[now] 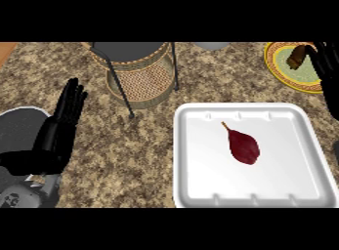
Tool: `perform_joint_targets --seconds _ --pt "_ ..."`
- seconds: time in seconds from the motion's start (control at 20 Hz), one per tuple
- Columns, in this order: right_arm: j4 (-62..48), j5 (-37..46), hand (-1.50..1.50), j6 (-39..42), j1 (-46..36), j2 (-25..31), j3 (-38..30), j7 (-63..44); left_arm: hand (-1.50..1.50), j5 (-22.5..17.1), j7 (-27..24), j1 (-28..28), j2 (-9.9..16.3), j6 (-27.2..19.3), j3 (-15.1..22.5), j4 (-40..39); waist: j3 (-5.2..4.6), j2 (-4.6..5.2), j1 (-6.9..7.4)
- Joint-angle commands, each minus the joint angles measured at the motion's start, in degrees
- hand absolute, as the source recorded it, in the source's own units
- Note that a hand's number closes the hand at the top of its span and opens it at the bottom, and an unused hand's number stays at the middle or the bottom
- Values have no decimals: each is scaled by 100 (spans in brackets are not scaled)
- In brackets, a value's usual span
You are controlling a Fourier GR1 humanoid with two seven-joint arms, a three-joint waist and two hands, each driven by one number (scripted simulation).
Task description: Pick the pear from the tray and place it in the tiered basket
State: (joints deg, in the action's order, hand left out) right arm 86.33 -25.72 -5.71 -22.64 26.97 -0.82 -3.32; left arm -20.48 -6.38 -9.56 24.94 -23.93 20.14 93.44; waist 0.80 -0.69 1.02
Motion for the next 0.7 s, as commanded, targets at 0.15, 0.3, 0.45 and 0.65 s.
perform_joint_targets --seconds 0.15,0.3,0.45,0.65 --pt "-39 -35 150 1653 498 -100 381 1369 0 -275 772 -84 88 478 56 -331 -69 102 -128" --pt "-467 1356 150 105 717 468 -60 1294 0 -447 1045 143 -27 570 275 -517 -101 158 -368" --pt "-856 883 -150 -83 1419 -633 -232 2407 0 -694 1176 -105 -46 1015 194 -752 -70 109 -221" --pt "-529 1557 -150 755 1740 -122 312 3161 0 -686 1342 -116 -99 1127 107 -771 -79 62 -149"
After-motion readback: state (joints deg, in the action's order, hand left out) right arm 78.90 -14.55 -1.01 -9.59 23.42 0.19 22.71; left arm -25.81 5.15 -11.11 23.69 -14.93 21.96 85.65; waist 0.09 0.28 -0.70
